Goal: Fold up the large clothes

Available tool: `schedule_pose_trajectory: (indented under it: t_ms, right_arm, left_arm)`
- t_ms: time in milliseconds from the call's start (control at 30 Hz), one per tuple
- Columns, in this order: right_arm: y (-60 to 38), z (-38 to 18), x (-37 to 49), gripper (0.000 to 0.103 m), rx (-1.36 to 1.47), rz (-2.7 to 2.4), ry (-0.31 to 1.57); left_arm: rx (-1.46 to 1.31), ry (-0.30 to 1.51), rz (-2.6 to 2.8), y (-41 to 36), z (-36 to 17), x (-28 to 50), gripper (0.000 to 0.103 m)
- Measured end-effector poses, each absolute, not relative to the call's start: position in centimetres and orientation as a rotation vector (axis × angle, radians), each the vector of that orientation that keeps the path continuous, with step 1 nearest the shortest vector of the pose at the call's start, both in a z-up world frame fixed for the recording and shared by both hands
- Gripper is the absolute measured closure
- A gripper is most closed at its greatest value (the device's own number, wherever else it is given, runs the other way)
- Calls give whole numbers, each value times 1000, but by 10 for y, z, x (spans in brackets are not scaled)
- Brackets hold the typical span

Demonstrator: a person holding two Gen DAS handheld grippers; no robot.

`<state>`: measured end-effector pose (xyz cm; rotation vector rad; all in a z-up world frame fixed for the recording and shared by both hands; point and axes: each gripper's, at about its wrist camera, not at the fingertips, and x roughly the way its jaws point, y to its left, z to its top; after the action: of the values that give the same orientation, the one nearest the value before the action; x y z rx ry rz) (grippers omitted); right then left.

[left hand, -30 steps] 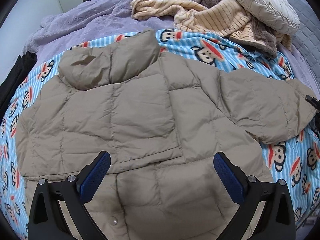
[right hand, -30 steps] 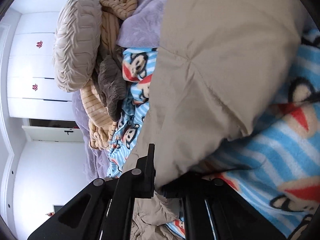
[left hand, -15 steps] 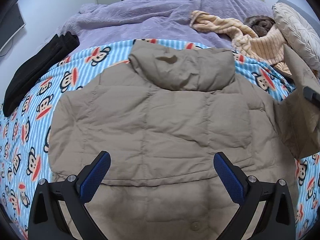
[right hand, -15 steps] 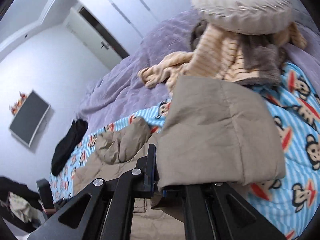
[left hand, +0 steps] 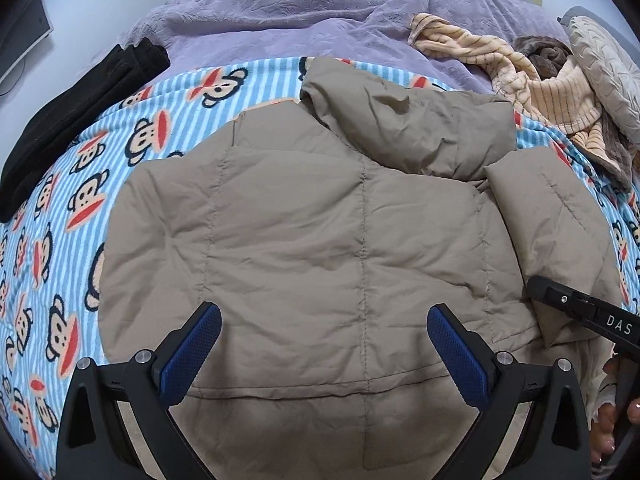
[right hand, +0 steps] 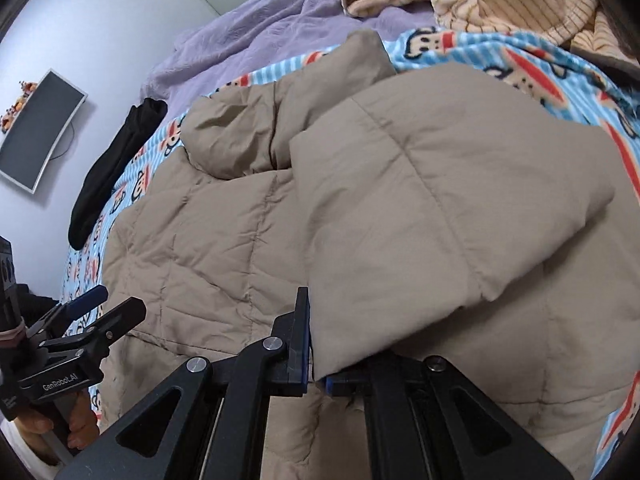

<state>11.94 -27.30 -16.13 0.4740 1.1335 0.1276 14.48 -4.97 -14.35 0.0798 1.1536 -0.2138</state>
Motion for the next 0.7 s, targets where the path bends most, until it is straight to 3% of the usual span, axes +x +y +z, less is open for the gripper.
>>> schedule_pose_trajectory:
  t_ms: [133,167,233,267,300,433,467,500,567,700]
  right_arm:
    - [-290,-162,118,94,604,107,1146]
    - [-296,-157,115,89,637,105,1133]
    - [-310,-147,104,67,698,90,1079]
    - [-319,-141,98,43,735,67,1040]
    - [-332,-135,88,34,785,27,982]
    - [-374,-137,77,35,978,-81,887]
    - [-381,-140,78,44,1013,-97,884]
    - [-385,-142,81,70,1039,-97,876]
    - [-382,-137,91,88,1010,-88,873]
    - [-335,-107,115,89,796,47,869]
  left_arm:
    - [53,1137,-246,-52,-139,152,0]
    - [49,1135,-251,-51,-138,154,0]
    - [40,1133,-260,-49,-138,158,0]
    - [32,1134,-264,-47,-138,160,0]
    - [21,1135,-267,-44,-138,162,0]
    - [-40,1148,-294,-33,-139,166,0]
    - [-66,1149,-308,-28,-139,168,0]
    - [-96,1150,-324,-23,-138,170,0]
    - [-158,1153,-361,-12,-137,174,0]
    - [-270,1165,-428,7,-136,180,0]
